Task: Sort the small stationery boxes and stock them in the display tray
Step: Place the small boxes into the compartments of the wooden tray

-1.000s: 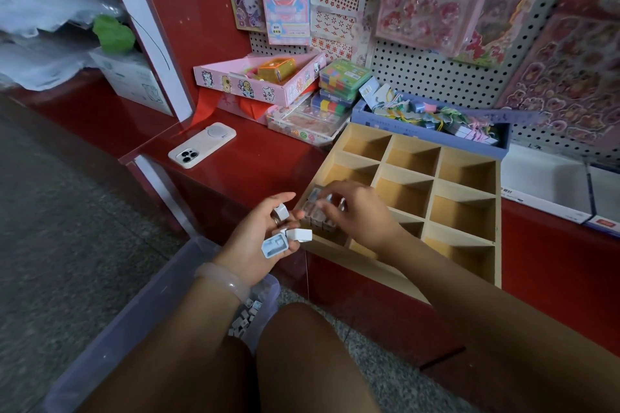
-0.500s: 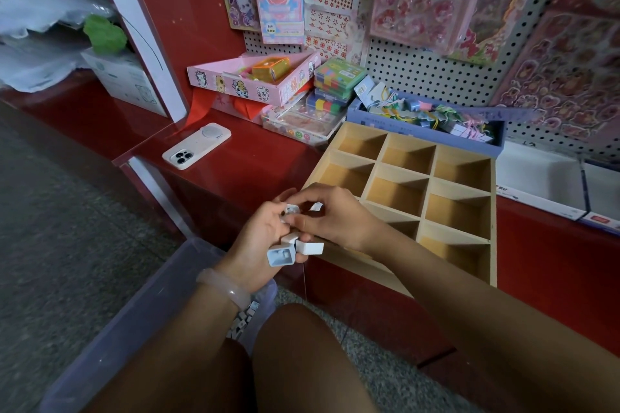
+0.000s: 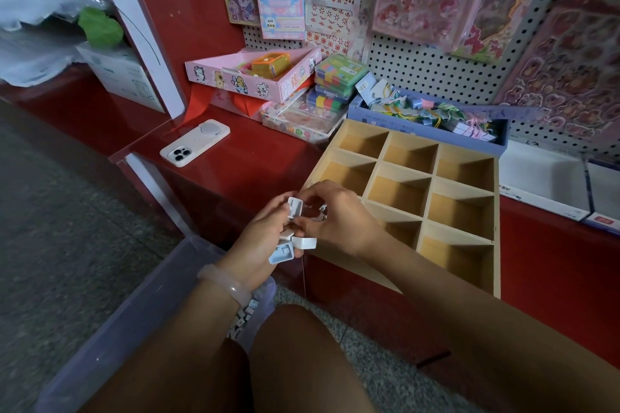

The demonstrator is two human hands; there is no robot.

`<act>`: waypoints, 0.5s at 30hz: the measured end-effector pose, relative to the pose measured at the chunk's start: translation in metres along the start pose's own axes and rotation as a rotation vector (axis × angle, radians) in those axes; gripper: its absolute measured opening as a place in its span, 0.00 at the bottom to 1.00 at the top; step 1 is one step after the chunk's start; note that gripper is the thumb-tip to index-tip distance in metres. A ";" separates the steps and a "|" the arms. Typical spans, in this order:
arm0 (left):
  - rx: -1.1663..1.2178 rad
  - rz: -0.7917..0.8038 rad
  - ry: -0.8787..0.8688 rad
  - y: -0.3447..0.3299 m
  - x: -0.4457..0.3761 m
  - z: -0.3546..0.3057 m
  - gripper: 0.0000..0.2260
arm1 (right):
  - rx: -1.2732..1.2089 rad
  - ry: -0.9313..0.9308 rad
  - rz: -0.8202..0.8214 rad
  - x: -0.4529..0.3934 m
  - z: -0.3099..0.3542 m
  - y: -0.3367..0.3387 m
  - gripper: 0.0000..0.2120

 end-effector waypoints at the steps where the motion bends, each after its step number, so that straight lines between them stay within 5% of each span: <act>1: 0.014 -0.004 0.009 0.000 -0.001 0.001 0.11 | 0.002 -0.005 0.002 0.000 -0.001 0.000 0.12; 10: 0.120 -0.096 0.081 0.025 -0.008 0.001 0.09 | 0.294 -0.254 -0.167 -0.021 -0.046 0.020 0.18; 15: 0.112 -0.096 0.071 0.030 -0.010 -0.004 0.11 | 0.489 -0.193 -0.170 -0.025 -0.035 0.006 0.20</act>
Point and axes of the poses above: each hand's wrist, its own x-axis away from the middle knuckle, its own y-axis out of the back of the hand, z = x × y, the point moved 8 cm from there along -x, towards the middle knuckle, and after that the axes turned 15 degrees about -y, right-handed, at the moved point
